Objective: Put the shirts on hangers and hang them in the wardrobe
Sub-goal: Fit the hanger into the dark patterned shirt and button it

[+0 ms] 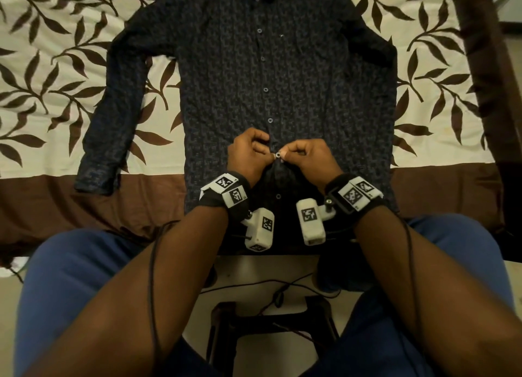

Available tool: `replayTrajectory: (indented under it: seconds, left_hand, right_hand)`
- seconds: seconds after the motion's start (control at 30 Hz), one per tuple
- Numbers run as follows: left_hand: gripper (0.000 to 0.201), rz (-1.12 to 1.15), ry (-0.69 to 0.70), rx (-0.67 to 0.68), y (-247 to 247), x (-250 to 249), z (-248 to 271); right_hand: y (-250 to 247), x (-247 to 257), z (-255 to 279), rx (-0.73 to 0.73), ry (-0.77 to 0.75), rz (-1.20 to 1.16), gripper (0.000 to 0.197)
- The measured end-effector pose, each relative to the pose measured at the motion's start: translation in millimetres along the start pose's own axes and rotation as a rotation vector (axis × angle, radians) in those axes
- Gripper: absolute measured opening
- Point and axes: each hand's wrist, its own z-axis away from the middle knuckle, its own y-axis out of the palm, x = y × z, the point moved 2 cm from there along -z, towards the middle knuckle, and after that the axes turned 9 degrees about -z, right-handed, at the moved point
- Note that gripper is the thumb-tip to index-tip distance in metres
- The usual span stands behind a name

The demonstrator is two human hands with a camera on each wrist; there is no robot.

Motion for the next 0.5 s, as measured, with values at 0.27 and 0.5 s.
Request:
replayTrajectory:
  seconds: [0.27,0.5]
  left_hand:
    - [0.022,-0.242,-0.070,-0.100,-11,3,28]
    - [0.009,-0.480,0.036,0.254,8,24,93]
  right_hand:
    - [-4,3,35,-0.062,-0.056,0.523,0.009]
    - [12,-6,78,0.102,-0.014,0.923,0.048]
